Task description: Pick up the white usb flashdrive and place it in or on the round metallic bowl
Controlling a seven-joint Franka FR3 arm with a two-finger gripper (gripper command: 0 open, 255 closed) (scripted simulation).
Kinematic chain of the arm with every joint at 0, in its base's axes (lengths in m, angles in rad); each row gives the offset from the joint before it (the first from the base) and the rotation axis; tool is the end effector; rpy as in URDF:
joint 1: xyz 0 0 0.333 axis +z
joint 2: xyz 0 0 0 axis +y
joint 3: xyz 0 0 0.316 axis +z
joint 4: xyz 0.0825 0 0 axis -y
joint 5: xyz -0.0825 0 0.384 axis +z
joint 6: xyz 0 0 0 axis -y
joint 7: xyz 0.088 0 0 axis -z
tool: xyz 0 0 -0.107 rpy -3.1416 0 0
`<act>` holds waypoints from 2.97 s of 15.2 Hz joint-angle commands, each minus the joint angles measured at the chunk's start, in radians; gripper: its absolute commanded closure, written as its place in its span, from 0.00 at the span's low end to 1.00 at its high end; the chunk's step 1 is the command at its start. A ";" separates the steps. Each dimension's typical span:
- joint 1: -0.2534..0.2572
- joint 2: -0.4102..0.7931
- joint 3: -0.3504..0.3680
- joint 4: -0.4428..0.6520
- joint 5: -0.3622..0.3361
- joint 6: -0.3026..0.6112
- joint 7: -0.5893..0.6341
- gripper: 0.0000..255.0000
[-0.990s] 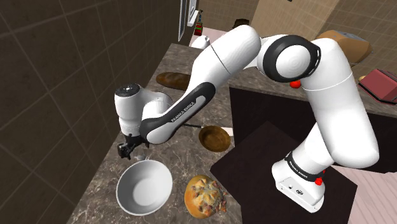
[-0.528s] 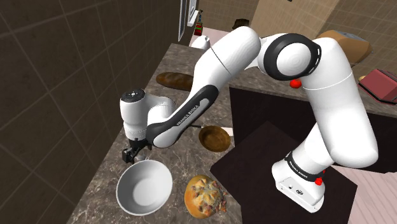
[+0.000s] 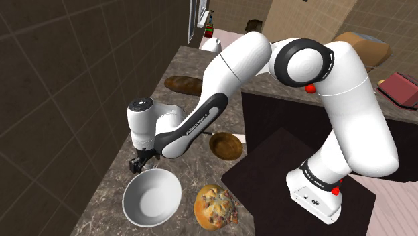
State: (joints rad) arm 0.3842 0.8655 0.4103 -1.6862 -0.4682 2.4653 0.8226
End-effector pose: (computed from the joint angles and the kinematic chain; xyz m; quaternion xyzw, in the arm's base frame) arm 0.4845 0.4596 0.1264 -0.9945 -0.1042 0.0012 0.0123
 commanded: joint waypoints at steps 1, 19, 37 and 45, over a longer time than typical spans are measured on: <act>0.000 0.000 0.000 0.000 0.000 0.000 0.000 0.00; -0.027 -0.083 0.035 -0.030 0.031 -0.055 -0.016 1.00; -0.142 -0.315 0.116 -0.207 0.117 -0.103 -0.077 1.00; -0.335 -0.562 0.178 -0.570 0.224 0.042 -0.219 1.00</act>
State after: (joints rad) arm 0.0746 0.3376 0.5773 -2.2152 -0.2655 2.4947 0.6288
